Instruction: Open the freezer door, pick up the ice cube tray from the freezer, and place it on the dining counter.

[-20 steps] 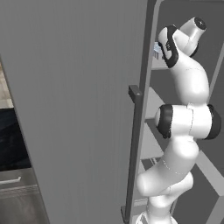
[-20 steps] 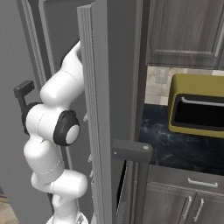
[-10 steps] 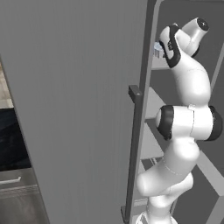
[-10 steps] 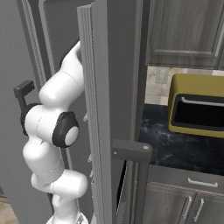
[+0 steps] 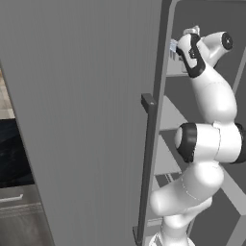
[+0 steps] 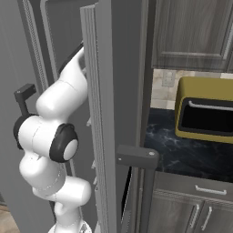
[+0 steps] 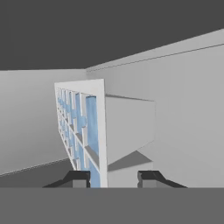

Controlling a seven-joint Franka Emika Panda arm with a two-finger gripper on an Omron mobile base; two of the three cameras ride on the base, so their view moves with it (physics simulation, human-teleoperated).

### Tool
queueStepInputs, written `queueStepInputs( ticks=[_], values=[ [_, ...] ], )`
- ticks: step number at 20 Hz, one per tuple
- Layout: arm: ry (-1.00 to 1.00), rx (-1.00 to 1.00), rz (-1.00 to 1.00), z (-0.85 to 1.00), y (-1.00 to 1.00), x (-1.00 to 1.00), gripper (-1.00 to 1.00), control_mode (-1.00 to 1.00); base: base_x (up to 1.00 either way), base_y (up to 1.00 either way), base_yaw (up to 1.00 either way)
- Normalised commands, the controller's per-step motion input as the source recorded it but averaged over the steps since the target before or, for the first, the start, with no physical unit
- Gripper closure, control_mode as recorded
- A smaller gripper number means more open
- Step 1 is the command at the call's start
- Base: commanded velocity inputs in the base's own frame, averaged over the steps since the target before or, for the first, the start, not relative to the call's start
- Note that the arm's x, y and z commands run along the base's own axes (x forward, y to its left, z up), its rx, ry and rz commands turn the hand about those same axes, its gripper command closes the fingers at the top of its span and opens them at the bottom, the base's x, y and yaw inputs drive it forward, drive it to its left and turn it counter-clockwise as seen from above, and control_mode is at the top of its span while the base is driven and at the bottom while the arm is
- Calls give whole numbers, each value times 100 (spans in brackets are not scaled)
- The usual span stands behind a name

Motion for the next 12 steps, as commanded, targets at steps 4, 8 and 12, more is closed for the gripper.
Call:
queueStepInputs(
  ticks=[4, 8, 12],
  values=[
    [-11, 0, 0, 3, 3, 0, 100, -100, 0, 0, 0],
    [0, 0, 0, 19, 1, -2, 100, -100, 0, 0, 0],
    [1, 0, 0, 20, 10, -14, 100, -100, 0, 0, 0]
  ],
)
